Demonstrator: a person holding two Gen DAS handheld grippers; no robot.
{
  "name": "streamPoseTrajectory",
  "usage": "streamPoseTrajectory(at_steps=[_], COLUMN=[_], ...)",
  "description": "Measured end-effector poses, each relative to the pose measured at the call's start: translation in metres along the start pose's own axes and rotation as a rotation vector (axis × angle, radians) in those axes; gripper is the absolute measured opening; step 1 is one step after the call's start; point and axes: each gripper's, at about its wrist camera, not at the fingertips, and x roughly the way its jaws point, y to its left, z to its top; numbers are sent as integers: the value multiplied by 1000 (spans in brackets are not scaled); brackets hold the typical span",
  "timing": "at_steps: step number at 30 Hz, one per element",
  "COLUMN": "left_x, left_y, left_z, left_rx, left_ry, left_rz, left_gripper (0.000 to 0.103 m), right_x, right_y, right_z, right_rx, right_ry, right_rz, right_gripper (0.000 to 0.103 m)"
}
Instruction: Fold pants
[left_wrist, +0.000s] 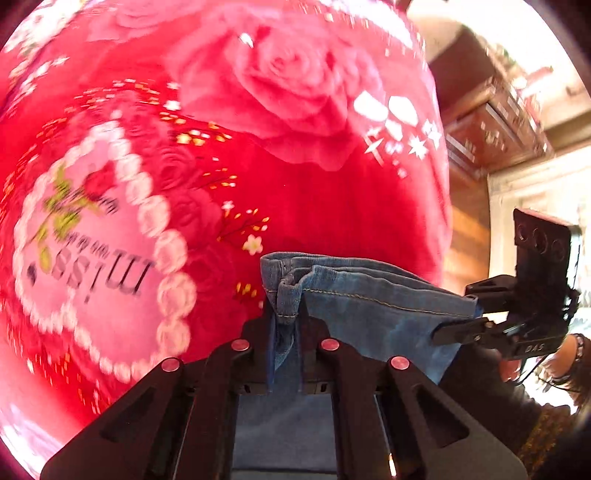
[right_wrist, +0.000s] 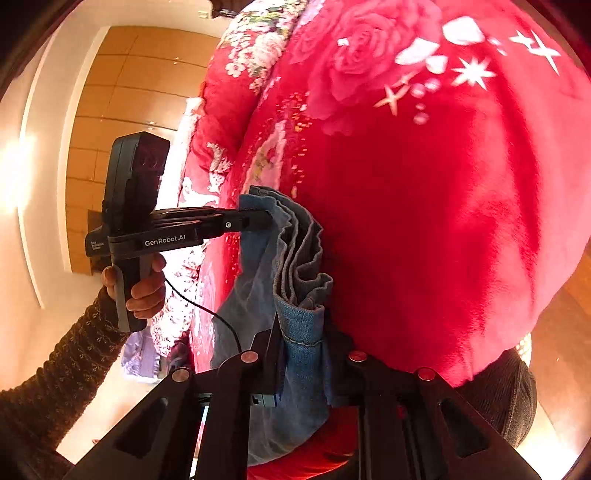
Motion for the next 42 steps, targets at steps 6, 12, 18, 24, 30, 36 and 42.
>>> streamPoseTrajectory(at_steps=[6,12,18,24,30,36,42], left_x=[-45,-64,-36,-40,-49,-8,16], left_y=[26,47,80,91,56,9,-10], left_z=[-41,-94,-175,-257,-305,-298,-315], left_rx=[-134,-301,-577,-811,-965,-1061,-1225], left_ry=[-106,-149,-24,-18,-173,-238,-239], left_rz=[-5,16,95,111,-63,-253,-371], left_gripper=[6,7,12,13,38,62,33], right_x=[3,35,116,144,91,130,214], right_y=[56,123,150,162,150,170,208], right_z=[-4,-34,-89,-131,-63,-16,-35], right_rx=[-166,-362,-442,-536,-418,-443,-582], right_ry=[44,186,488,685,482,449,539], right_rz=[-8,-1,-58,-117,-56,-86,-109], right_gripper=[15,15,19,33,52,52,51])
